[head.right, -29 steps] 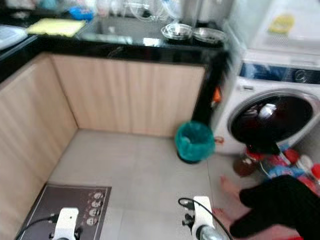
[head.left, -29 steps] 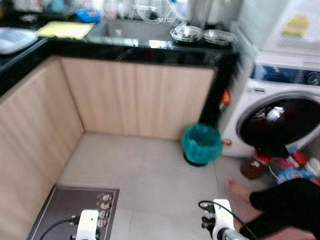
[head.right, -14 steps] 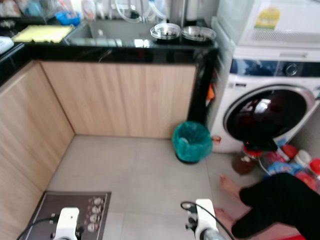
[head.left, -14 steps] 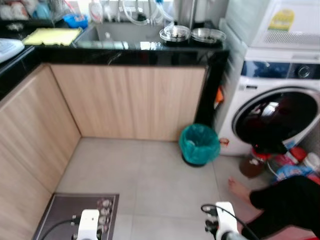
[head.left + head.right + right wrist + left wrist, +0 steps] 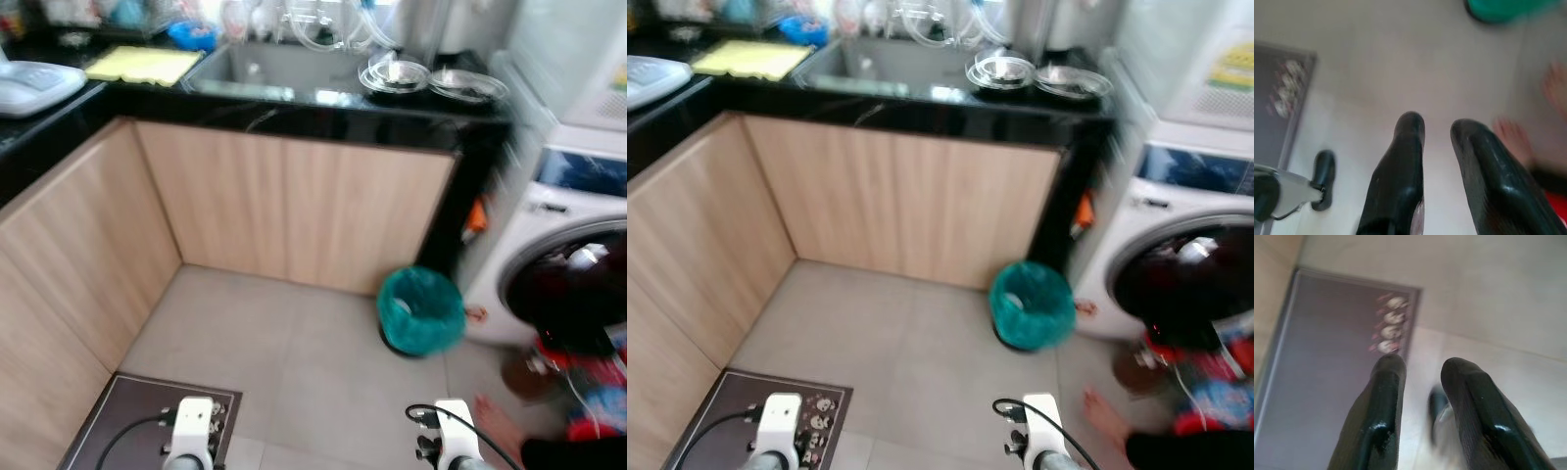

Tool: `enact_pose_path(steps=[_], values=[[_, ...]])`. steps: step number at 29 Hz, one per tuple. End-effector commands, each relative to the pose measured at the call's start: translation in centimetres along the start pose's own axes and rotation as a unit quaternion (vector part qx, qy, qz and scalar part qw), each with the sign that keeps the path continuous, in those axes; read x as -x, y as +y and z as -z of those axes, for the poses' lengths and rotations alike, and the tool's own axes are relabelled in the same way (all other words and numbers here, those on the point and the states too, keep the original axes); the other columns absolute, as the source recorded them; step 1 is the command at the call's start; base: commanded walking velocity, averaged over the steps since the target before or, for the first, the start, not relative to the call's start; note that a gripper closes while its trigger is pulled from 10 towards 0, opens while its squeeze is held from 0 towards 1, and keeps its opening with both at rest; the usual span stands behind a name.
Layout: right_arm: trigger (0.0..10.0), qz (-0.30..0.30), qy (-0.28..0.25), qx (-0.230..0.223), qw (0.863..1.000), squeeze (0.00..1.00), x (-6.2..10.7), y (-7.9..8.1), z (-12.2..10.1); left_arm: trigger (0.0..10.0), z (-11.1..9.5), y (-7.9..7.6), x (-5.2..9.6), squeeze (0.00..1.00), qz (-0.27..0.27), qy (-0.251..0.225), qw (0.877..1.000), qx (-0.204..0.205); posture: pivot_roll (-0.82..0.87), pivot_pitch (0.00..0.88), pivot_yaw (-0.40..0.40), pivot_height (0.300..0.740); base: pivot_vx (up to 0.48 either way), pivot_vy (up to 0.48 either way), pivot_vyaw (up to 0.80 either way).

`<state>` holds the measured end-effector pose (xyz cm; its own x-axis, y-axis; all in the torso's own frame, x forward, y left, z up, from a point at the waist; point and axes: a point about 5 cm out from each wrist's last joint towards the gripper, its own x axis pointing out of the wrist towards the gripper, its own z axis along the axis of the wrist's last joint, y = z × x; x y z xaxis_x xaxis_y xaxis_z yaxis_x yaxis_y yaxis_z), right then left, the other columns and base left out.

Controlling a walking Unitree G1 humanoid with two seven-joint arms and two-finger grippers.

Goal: Kitchen organization

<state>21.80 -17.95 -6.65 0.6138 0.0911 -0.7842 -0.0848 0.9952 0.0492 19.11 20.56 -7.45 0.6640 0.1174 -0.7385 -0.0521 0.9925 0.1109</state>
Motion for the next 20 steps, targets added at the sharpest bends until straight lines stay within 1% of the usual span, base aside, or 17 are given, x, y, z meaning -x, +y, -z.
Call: enact_pose_path(steps=[1,12,14,20], values=[[10.0,0.003,0.014,-0.008,1.0,0.0,0.22,-0.17,1.25,10.0,-0.3,-0.44,-0.15,0.0,0.006,0.004,1.0,0.001,0.02,0.0,-0.009,0.74,0.345,0.0,0.0],[10.0,0.003,0.011,-0.005,1.0,0.0,0.21,-0.23,1.05,10.0,-0.28,-0.41,-0.17,0.0,0.007,0.007,1.0,0.004,0.01,0.0,-0.015,0.74,0.348,0.0,0.0],[10.0,0.001,0.015,0.002,1.0,0.0,0.19,-0.19,1.06,10.0,-0.12,-0.31,-0.13,0.0,0.007,0.01,1.0,0.003,0.01,0.0,-0.013,0.74,0.345,0.0,0.0],[10.0,0.0,0.013,-0.001,1.0,0.0,0.19,-0.16,1.05,10.0,0.1,-0.01,-0.06,0.0,0.005,0.012,1.0,0.0,0.01,0.0,-0.012,0.74,0.349,0.0,0.0]])
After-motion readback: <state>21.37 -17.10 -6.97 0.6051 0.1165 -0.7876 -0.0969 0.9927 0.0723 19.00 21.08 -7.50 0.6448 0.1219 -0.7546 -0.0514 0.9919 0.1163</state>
